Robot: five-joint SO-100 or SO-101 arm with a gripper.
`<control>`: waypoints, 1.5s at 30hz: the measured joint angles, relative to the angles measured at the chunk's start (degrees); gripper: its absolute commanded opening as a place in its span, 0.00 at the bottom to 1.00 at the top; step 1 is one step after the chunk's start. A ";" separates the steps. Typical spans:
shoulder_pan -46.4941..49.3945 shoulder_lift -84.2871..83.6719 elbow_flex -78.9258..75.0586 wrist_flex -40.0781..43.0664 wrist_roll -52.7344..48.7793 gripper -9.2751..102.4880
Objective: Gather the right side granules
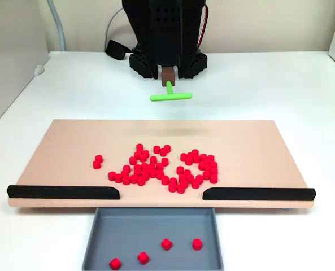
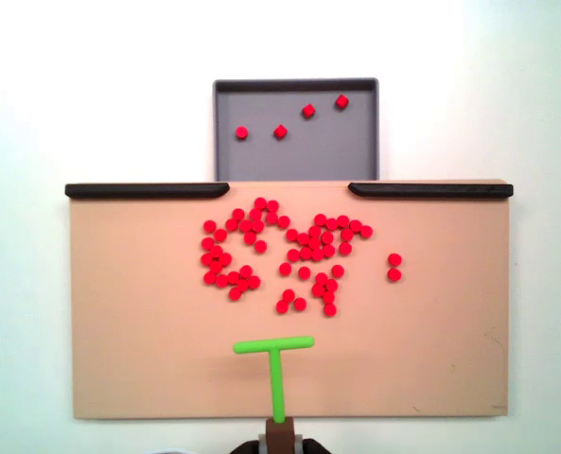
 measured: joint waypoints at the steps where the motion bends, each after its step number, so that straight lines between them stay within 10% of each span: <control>1: 0.00 0.00 0.00 0.00 -0.35 0.09; 24: 2.20 -0.09 0.00 0.00 -5.71 0.09; 45: 16.17 -1.05 0.09 0.00 -37.71 0.10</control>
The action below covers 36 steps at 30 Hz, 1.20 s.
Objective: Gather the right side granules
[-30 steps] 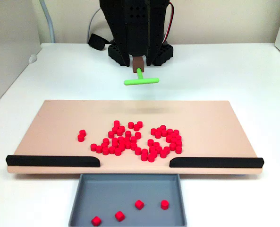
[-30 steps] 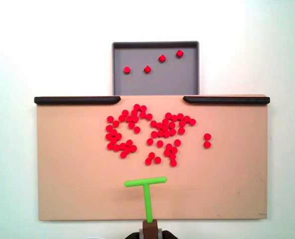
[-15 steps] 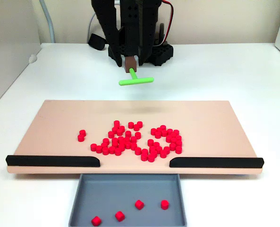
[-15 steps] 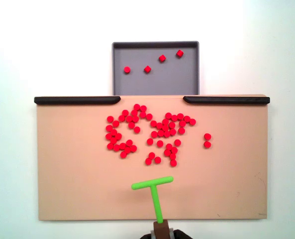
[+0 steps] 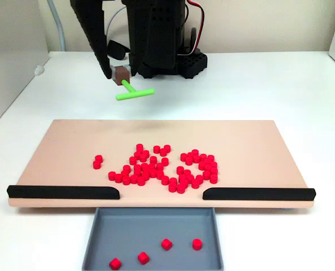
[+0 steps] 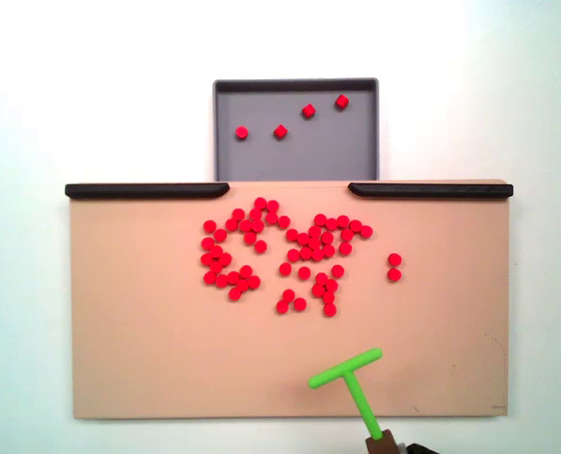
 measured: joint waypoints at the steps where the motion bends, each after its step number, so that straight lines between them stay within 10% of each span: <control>1: 0.70 -0.44 0.00 0.00 -2.29 0.10; 24: 12.13 -15.64 -13.01 0.00 -50.54 0.09; 36: 12.48 -28.04 -24.79 -0.09 -53.79 0.09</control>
